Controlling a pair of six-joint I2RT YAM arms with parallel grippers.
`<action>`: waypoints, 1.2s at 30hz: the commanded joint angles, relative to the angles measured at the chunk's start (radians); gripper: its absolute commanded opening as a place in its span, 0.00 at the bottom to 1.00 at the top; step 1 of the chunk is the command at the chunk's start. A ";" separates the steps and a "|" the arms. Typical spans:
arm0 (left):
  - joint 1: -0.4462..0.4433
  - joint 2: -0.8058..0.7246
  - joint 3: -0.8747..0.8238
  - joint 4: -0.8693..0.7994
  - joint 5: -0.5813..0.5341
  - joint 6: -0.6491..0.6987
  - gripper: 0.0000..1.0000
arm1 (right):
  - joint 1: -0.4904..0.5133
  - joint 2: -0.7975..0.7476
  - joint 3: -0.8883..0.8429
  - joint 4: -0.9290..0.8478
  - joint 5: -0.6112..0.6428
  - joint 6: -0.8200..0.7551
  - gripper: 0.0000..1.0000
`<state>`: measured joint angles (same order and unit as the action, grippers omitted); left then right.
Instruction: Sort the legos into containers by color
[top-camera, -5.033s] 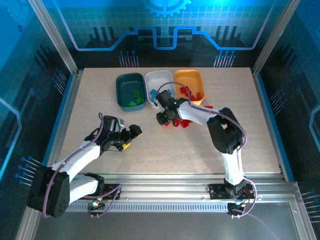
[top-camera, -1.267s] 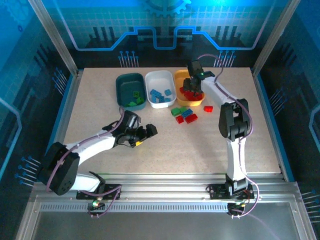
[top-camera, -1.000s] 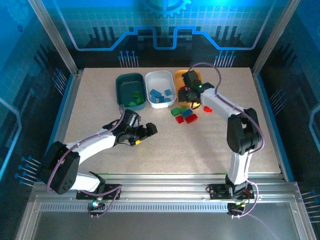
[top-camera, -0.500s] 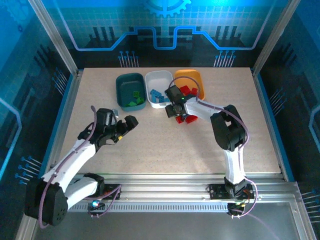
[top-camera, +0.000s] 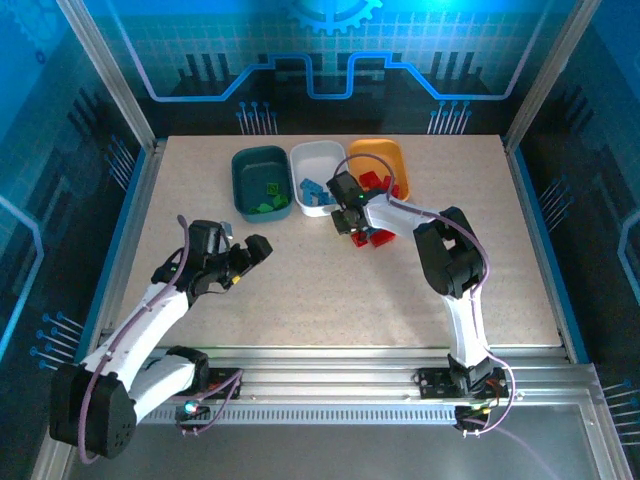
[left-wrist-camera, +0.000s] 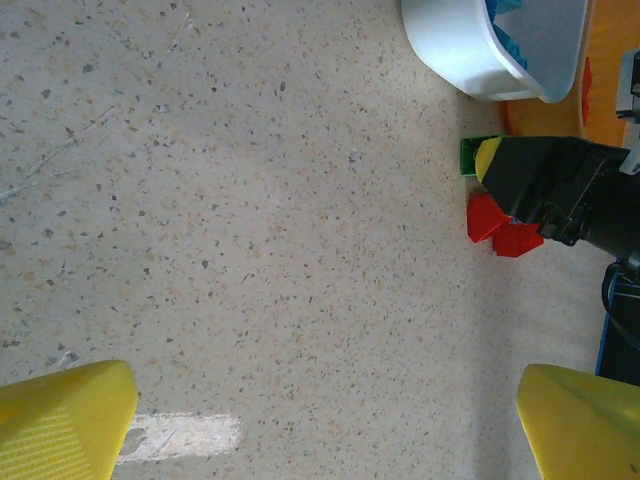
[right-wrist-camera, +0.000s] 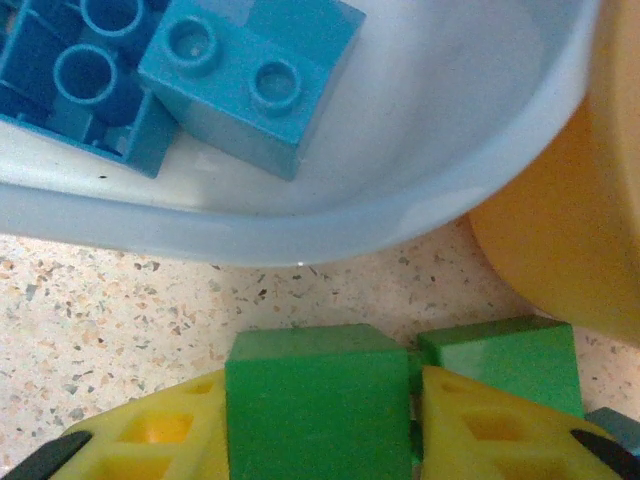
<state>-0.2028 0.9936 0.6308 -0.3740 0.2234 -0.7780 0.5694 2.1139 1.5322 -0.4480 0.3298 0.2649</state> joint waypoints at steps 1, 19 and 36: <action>0.013 -0.021 -0.010 -0.033 0.017 0.028 0.99 | 0.023 -0.020 -0.019 0.000 -0.016 0.017 0.38; 0.215 -0.049 0.012 -0.098 0.140 0.050 0.99 | 0.189 -0.109 0.162 0.004 -0.061 0.108 0.36; 0.289 -0.041 -0.026 -0.046 0.270 0.065 0.99 | 0.199 0.406 0.893 -0.176 -0.126 0.004 0.58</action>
<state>0.0761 0.9489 0.6243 -0.4374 0.4343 -0.7212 0.7528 2.4672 2.3165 -0.5415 0.2241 0.3000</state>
